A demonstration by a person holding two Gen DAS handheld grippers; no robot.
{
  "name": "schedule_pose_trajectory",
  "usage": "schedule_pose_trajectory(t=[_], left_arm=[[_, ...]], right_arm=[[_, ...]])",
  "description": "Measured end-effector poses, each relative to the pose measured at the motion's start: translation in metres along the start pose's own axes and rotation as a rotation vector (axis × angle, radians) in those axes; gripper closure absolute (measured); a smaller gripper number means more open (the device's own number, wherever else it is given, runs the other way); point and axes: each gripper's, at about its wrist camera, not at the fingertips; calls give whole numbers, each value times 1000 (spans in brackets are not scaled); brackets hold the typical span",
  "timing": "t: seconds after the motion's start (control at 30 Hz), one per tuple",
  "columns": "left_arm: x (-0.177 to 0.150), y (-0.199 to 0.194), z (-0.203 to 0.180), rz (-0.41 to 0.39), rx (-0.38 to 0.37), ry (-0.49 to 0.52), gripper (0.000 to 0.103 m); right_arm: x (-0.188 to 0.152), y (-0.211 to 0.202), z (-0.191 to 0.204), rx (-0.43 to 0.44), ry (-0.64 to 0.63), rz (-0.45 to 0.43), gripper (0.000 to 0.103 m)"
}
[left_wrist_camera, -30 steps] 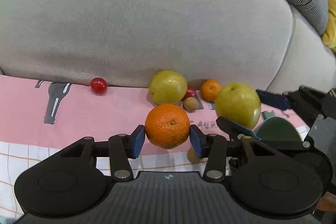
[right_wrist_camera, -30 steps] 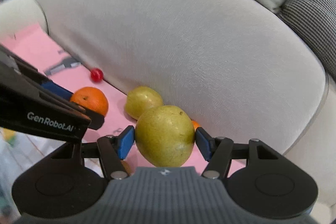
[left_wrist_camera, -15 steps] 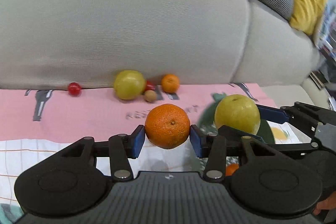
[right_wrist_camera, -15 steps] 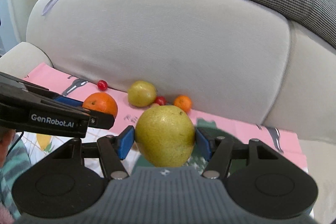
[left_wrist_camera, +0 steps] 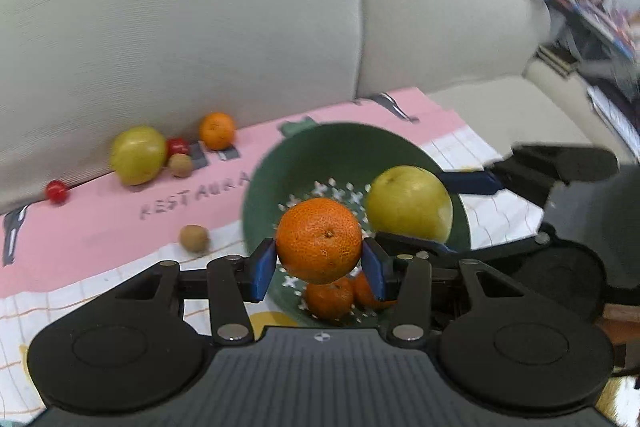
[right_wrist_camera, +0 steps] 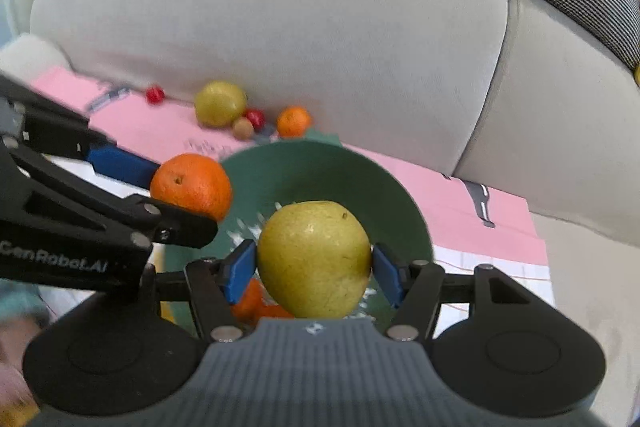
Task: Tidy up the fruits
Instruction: 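Lower the tangerine and pear into the colander and open both grippers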
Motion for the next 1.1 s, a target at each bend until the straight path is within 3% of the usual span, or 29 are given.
schedule_pose_trajectory(t=[0.3, 0.73, 1.1], left_arm=[[1, 29, -12, 92, 2, 83, 51], [3, 61, -8, 208, -10, 112, 51], [8, 76, -4, 249, -25, 100, 50]], right_arm=[[-9, 28, -8, -7, -140, 68, 42], [-10, 60, -2, -19, -317, 129, 42], [-13, 75, -4, -1, -328, 185, 42]])
Point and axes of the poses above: each gripper's, at about its wrist camera, not at the fingertips, and y roughly the way its jaws point, z to its left, x to its top, and after that the axes turned 4 degrees about y, right-handed
